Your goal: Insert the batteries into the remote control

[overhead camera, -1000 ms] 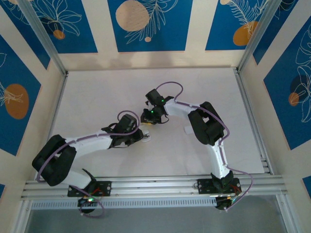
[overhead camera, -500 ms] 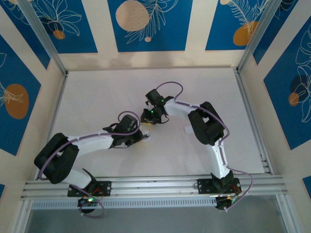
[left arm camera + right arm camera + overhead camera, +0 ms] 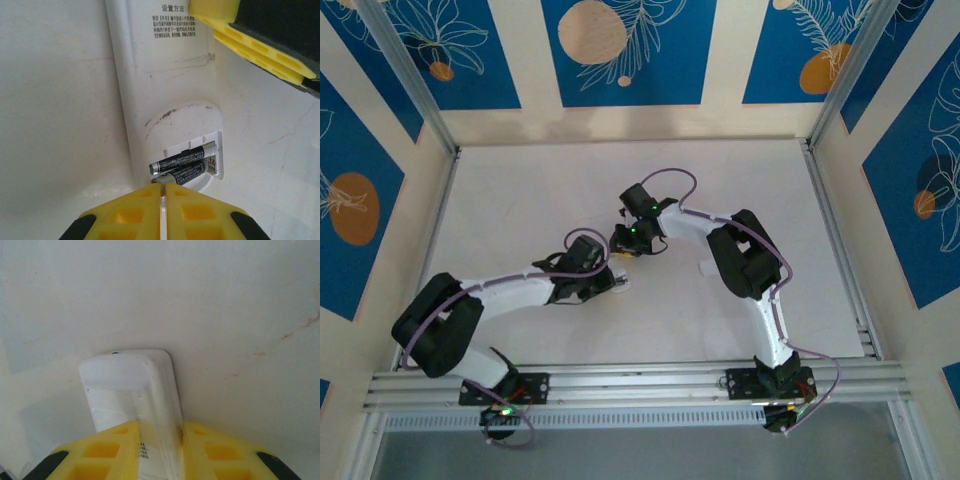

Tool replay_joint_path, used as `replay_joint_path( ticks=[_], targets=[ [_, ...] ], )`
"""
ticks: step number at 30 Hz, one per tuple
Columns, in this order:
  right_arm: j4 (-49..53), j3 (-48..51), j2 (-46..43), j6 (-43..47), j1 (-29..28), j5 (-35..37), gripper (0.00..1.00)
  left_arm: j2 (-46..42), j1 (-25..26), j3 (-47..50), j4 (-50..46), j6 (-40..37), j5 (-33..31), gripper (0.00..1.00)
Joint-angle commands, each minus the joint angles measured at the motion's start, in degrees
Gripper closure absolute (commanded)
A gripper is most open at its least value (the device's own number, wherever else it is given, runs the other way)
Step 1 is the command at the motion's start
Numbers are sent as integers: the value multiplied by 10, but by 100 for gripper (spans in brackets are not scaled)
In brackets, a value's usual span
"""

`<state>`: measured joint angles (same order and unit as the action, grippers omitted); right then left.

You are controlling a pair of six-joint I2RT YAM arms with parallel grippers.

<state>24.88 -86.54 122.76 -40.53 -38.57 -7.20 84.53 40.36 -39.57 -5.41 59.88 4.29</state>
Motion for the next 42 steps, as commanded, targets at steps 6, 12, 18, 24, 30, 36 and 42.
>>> replay_joint_path(
  ticks=[6, 12, 18, 24, 30, 36, 42],
  targets=[
    [67, 14, 32, -1, -14, 10, 73, 12, 1, -24, -62, -37, -8, 90],
    [68, 15, 32, 0, -14, 10, 73, 21, 2, -31, -58, -45, 1, 87],
    [68, 14, 32, 1, -14, 10, 73, -6, 3, -11, -15, -38, 2, 87],
    [69, 9, 35, 0, -13, 10, 73, -35, 3, -1, -6, -39, -8, 84],
    [72, 9, 33, 1, -13, 11, 73, -14, 3, -9, -5, -31, -3, 82],
    [72, 10, 33, 1, -12, 12, 73, -8, 3, -10, -14, -32, -14, 74],
    [72, 11, 33, 1, -12, 10, 73, 3, 3, -10, -6, -31, -7, 74]
  ],
)
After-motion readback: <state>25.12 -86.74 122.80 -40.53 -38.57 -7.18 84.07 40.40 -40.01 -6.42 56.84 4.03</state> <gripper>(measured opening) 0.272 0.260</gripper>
